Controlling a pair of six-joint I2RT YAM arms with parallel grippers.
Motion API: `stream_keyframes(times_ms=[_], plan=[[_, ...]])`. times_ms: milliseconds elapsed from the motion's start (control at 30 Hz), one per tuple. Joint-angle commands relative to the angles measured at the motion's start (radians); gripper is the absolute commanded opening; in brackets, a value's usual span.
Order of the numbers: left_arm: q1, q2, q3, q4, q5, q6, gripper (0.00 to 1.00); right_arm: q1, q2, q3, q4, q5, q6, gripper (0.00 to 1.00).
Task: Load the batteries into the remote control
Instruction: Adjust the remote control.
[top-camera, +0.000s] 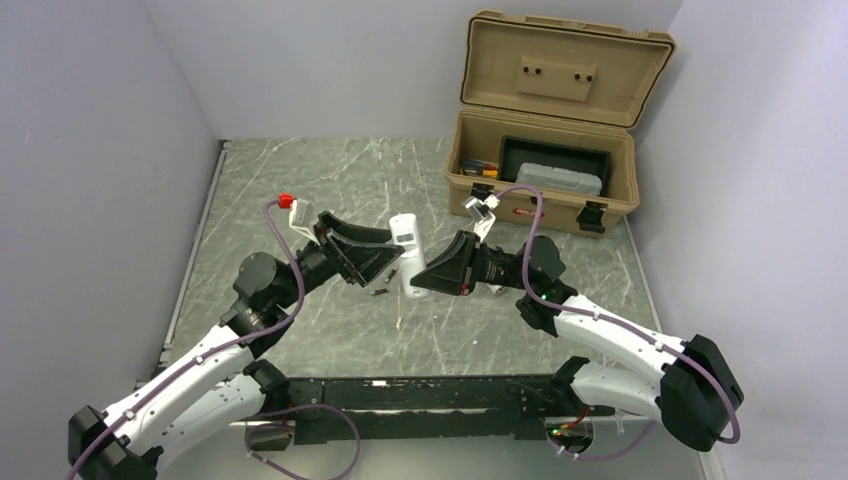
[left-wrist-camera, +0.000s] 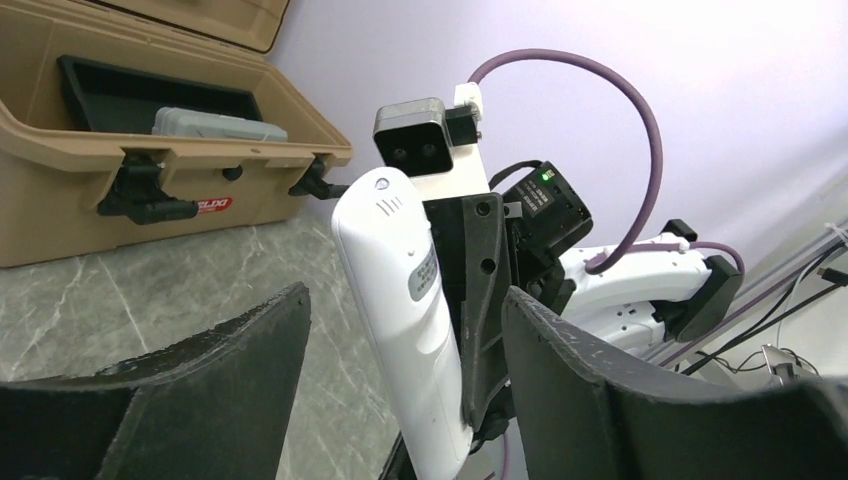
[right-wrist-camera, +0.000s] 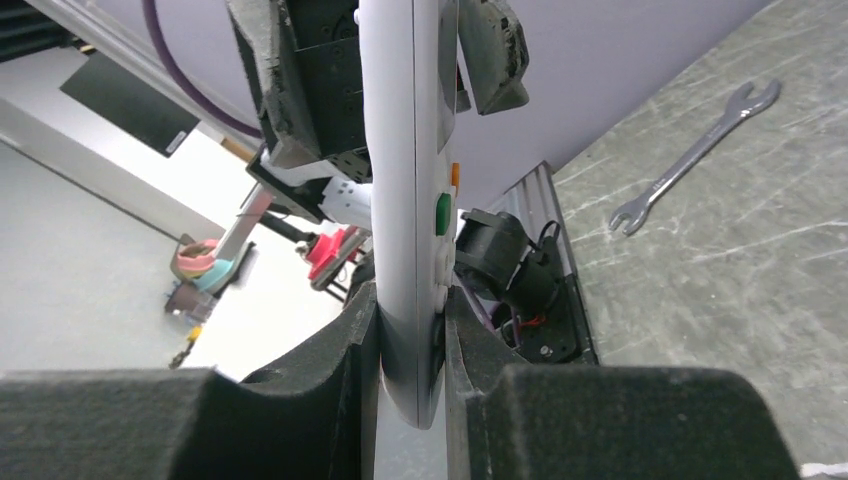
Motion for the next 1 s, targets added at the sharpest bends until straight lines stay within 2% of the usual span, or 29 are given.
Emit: stream_keyframes(times_ms=[0,167,267,667,967], plan=[[0.004,0.007,-0.022,0.126,0.010,-0.047,0.71,-0.003,0.007,-0.007,0.175,-0.037,0.065,0.00],[0.003,0.067,-0.071,0.284,0.037,-0.122,0.64,-0.003,0.040,0.002,0.237,-0.020,0.093,0.00],[0.003,0.089,-0.072,0.318,0.045,-0.139,0.62,-0.003,0.064,-0.003,0.303,-0.030,0.123,0.00],[0.003,0.094,-0.082,0.354,0.016,-0.157,0.52,-0.003,0.089,-0.025,0.339,-0.021,0.153,0.00],[0.003,0.099,-0.079,0.359,0.019,-0.156,0.53,0.004,0.126,-0.027,0.388,-0.036,0.187,0.00]])
